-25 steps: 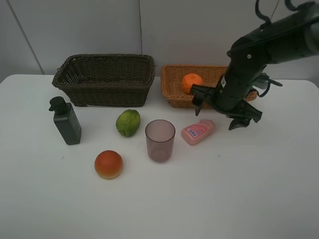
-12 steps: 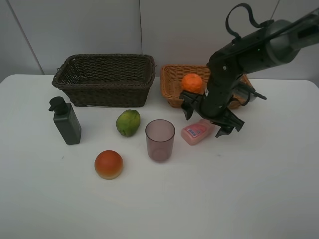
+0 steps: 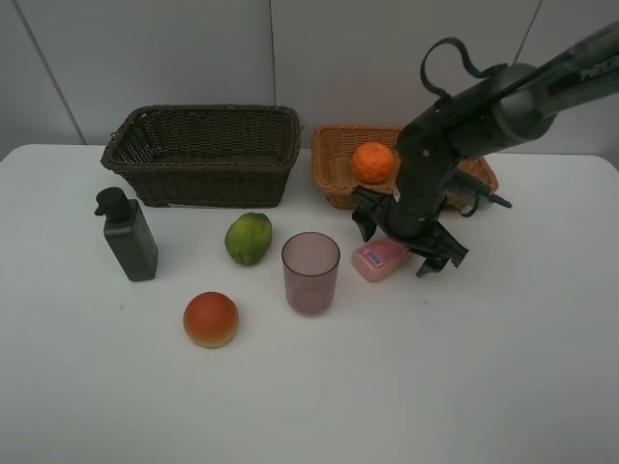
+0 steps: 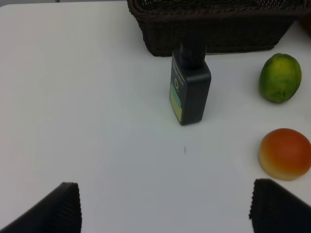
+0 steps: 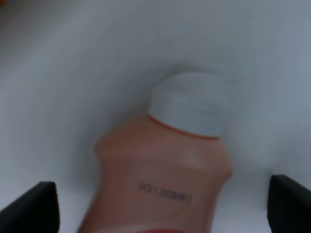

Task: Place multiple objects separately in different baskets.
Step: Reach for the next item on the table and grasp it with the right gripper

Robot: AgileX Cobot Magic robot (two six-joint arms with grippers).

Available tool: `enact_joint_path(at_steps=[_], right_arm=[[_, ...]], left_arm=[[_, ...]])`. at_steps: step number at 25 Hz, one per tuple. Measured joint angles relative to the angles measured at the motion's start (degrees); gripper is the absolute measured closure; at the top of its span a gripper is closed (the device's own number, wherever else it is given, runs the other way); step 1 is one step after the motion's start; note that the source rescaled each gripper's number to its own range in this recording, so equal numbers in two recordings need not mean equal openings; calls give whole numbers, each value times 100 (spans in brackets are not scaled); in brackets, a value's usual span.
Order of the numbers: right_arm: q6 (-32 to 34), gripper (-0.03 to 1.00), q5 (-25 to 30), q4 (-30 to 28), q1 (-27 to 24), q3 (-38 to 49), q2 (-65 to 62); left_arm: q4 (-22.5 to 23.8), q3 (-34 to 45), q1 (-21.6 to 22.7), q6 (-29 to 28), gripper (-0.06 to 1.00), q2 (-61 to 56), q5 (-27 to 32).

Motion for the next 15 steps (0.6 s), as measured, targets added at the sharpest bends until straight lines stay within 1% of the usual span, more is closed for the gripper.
enact_joint_path(at_steps=[4, 6, 7, 9, 10, 11, 12, 15], right_arm=[[5, 11, -10, 0, 0, -4, 48], [5, 15, -5, 0, 0, -4, 56], [5, 21, 20, -5, 0, -4, 60], [5, 44, 10, -4, 0, -4, 68], [5, 63, 1, -4, 0, -4, 67], [5, 87, -3, -4, 0, -4, 73], [12, 97, -3, -4, 0, -4, 73], [18, 95, -18, -11, 0, -4, 73]], left_arm=[[0, 0, 0, 0, 4, 0, 0], [0, 0, 0, 0, 4, 0, 0], [0, 0, 0, 0, 4, 0, 0], [0, 0, 0, 0, 4, 0, 0], [0, 0, 0, 0, 4, 0, 0], [0, 0, 0, 0, 4, 0, 0], [0, 0, 0, 0, 4, 0, 0], [0, 0, 0, 0, 4, 0, 0]])
